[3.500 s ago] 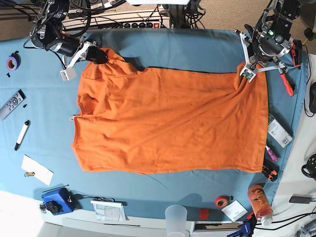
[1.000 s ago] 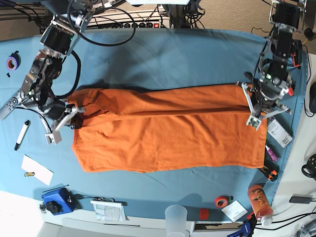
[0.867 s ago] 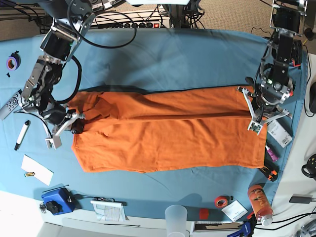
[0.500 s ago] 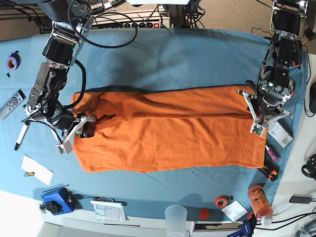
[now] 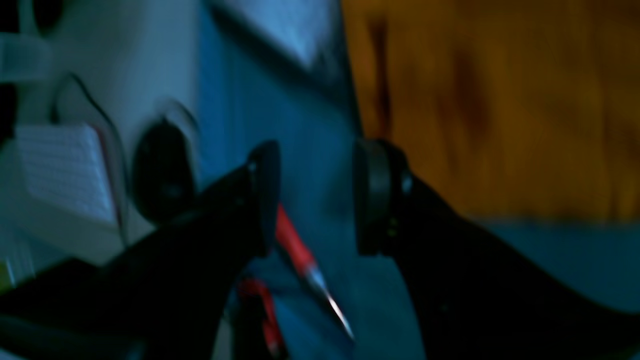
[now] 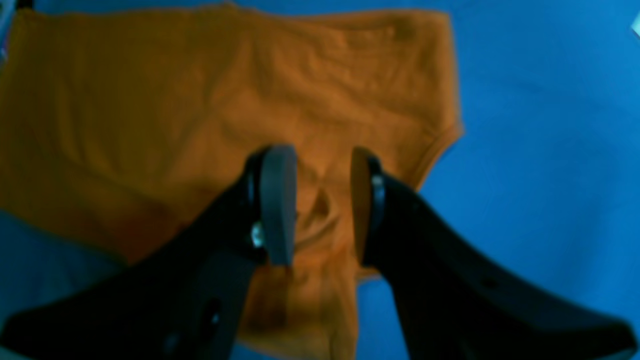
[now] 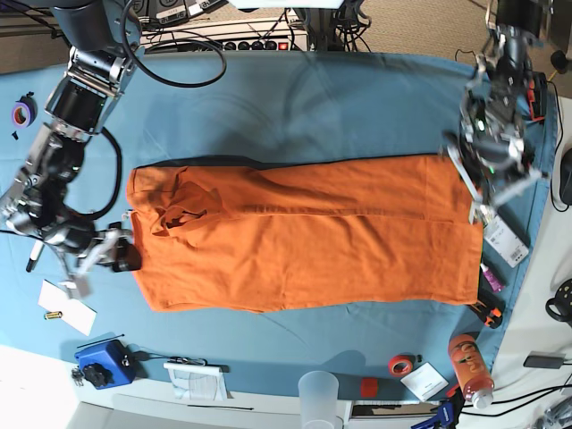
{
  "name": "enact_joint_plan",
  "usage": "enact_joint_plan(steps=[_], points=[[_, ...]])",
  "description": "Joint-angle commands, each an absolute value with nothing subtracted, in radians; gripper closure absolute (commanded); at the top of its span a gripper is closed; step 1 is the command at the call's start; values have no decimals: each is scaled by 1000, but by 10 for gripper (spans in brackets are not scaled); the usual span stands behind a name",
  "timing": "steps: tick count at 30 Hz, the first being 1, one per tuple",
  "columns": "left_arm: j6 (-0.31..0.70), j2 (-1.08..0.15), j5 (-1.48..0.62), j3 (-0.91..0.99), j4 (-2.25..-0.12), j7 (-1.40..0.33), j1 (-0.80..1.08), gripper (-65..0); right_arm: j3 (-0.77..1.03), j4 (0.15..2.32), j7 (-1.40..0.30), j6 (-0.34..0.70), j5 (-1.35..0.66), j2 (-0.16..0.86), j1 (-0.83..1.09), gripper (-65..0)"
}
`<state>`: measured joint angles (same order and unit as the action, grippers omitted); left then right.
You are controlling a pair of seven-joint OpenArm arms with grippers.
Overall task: Layout the t-shirt on the table in an organized manner, then fold the t-shirt properly
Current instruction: 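Release the folded edge and raise both grippers, then grasp both ends of the folded edge and pull the shirt taut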
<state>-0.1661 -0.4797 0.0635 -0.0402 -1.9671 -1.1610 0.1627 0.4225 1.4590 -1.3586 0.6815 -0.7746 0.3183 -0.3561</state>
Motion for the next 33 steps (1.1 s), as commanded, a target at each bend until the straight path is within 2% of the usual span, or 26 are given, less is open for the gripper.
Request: enact_joint_plan(steps=[1,8,16,20,29,33], points=[[-168,-479,79,-35,-2014,-1146,176,-251,457,1492,-1343,688,-813,344,-362,-189],[-169,-381,132,-35,-2190,-1118,313,-251,650,1556,-1365,698,-830,344,-203,-189],[-195,-343,112,-29,-2186,-1019,310,-252,663,1556,-1343,698,-831,344,-32,-189],[-193,-326,81,66,-2169,-991,310,-252,663,1556,-1332,698,-830,344,-11,-189],[29,-277,-359,364,-2016,-973,252,-252,663,1556,-1324,698,-831,344,-11,-189],[62,-277,-397,385,-1897,-979,206,-252,663,1556,-1324,698,-831,344,-11,-189]])
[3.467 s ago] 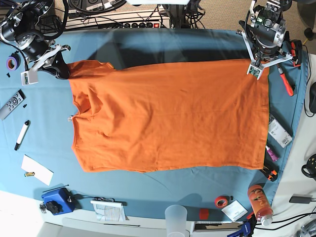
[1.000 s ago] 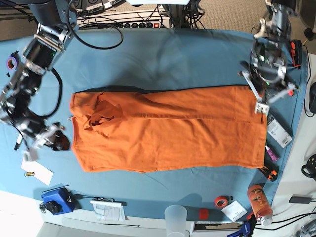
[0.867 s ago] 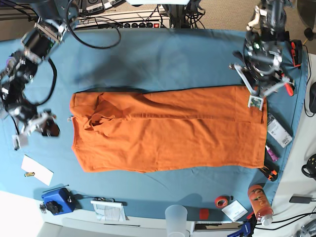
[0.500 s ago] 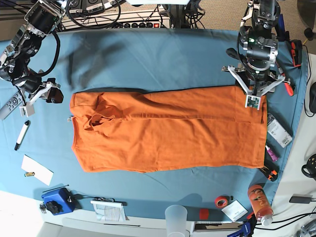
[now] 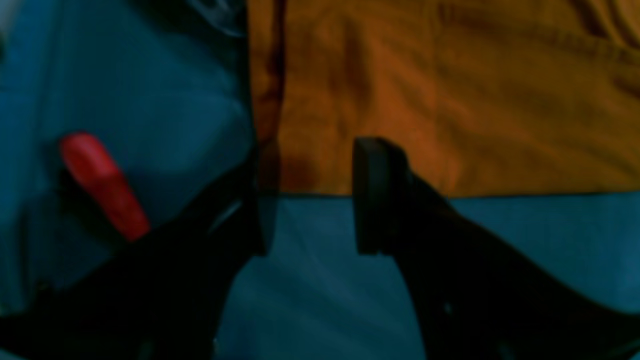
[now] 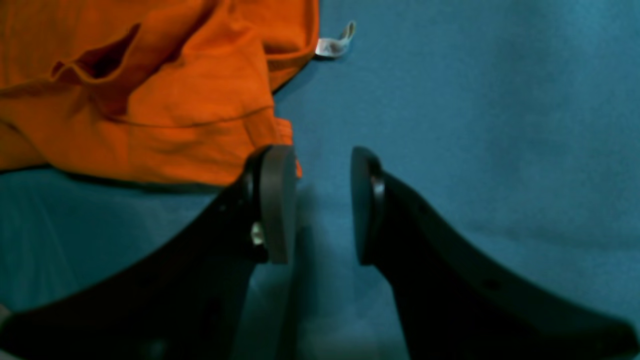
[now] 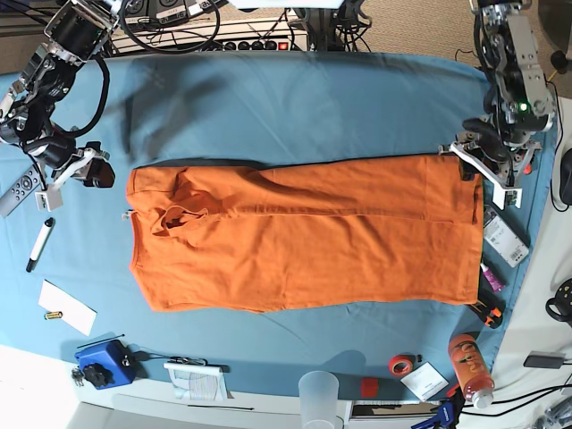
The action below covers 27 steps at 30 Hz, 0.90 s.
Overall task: Layout the t-shirt on the table in an organized manner, then fold the t-shirt properly
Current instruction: 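Grasp both ends of the folded edge and pull the shirt taut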
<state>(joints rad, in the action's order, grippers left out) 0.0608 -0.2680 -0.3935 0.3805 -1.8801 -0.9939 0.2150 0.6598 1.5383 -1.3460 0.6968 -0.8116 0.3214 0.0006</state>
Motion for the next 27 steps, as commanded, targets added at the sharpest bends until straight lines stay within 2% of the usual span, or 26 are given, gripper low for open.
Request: enact_joint_plan(steps=[1,11,14,27], points=[[62,-277,-398,385,-1868,-979,195,-252,663,1556,-1324,698,-830,344,-11,-189],[103,-277,-498,385,-1747,-1050,147,-251,663,1556,-1335,698,-831,343,-11,-189],[102,-277,-502,385,-1747,-1056,150,-215,661,1556,-1337,698,-838,338,-10,-189],[130,-278,-503,385,-1747,-1102,149,-202,660,1556,-1332,698,-784,234,-11,-189]])
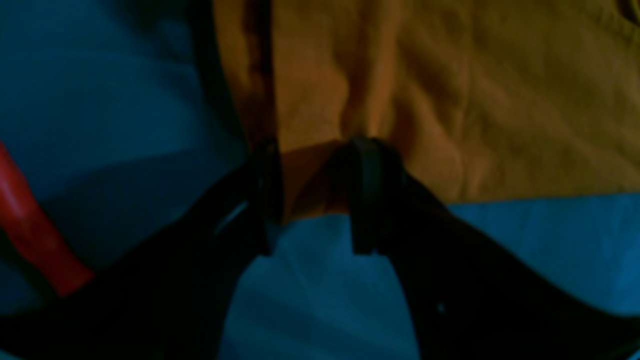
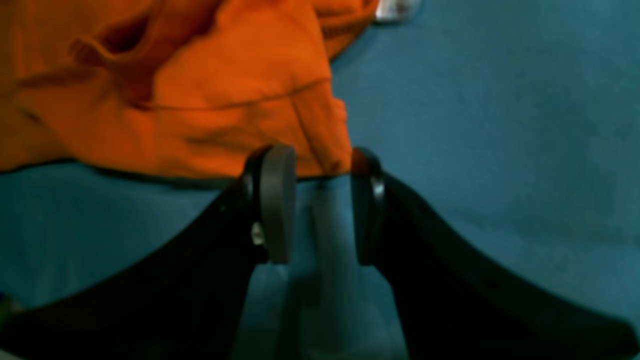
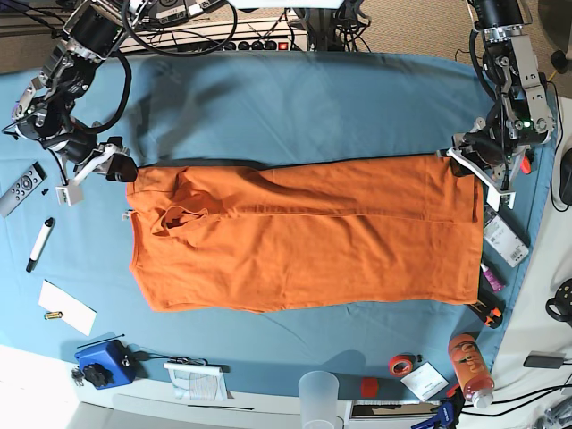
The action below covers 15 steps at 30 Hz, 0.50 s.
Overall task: Layout the t-shirt on the table in an organized manner, then fold the t-shirt properly
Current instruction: 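Grasp both ends of the folded edge and pull the shirt taut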
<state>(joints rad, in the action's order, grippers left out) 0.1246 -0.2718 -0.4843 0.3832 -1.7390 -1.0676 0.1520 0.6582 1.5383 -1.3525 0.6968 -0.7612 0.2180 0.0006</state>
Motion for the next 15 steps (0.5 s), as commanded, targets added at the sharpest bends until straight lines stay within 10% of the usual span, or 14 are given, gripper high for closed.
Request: enact_joint_plan(steps=[1,15], points=[[133,-278,-502,385,-1747,-1104,149,-202,660,1556,-1326,698,-760,229,-11,-189],[133,-277,-503,385,-1747,-1111,150,-202,587,1487,-1203,698,-651,186,-12,-189]])
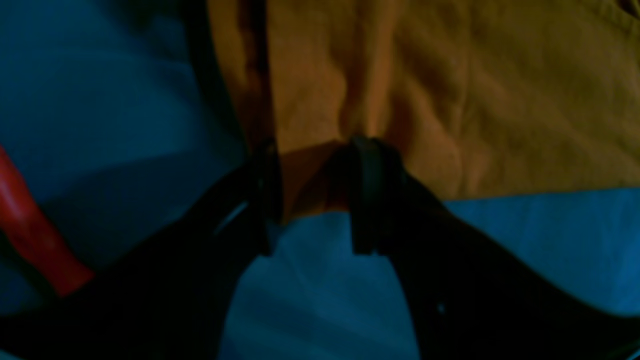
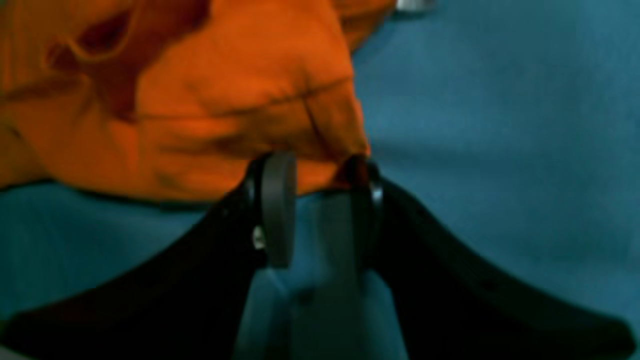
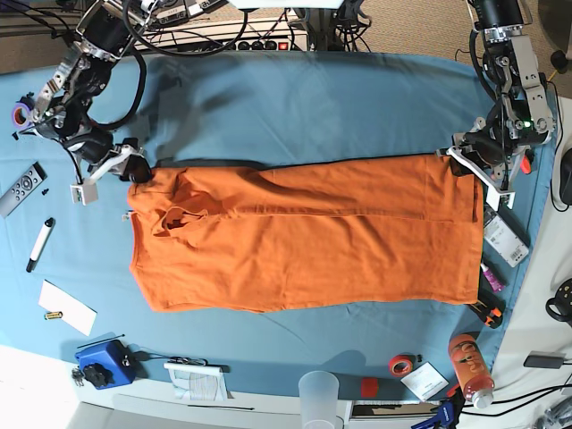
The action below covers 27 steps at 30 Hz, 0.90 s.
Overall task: Layout the t-shirt on the table in an organized manner, then fold the t-shirt properly
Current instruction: 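Grasp both ends of the folded edge and pull the shirt taut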
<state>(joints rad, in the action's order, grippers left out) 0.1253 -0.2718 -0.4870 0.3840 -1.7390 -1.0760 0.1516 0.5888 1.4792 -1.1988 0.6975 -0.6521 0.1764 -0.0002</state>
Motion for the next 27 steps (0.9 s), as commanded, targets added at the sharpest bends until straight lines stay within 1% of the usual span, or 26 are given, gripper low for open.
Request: enact_joint_plan(steps=[1,5,9,10,12,13,14,15,19,23,27], points=[[133,-278,-503,385,-1747,-1111,150,-202,571,1475,-1186,698,-643,186,-12,-189],[133,-277,-503,385,-1747,-1111,150,-202,506,1458,-1142,698,-592,186,-19,-189],[132,-277,-503,385,-1747,-1111,150,-193,462,1458,-1116,653,-522,186,-19,-185],[132,-277,-503,385,-1747,-1112,150,-170,458,1458,-1116,638,-506,186,-19,-157],[132,-277,-503,385,-1747,-1126,149,-95,458,1458,-1118,620,-474,186,-19,-42],[132,-277,-503,385,-1747,-1131,150,-50,460,1458,-1120,619,-466,189,-19,0],[132,-277,-503,385,-1747,-1131,150,-4,460,1459,-1122,619,-467,196,-19,0],[132,-277,-503,385,-1747,-1131,150,0,460,1459,-1125,619,-467,203,-19,0],[132,-278,-502,385,-1750,-1153,149,0,480,1495,-1151,619,-471,236,-19,0],[133,-283,-503,385,-1761,-1172,149,0,546,1559,-1199,624,-529,238,-16,0],[133,-298,-503,385,-1774,-1181,150,0,588,1567,-1238,640,-568,239,-13,0]])
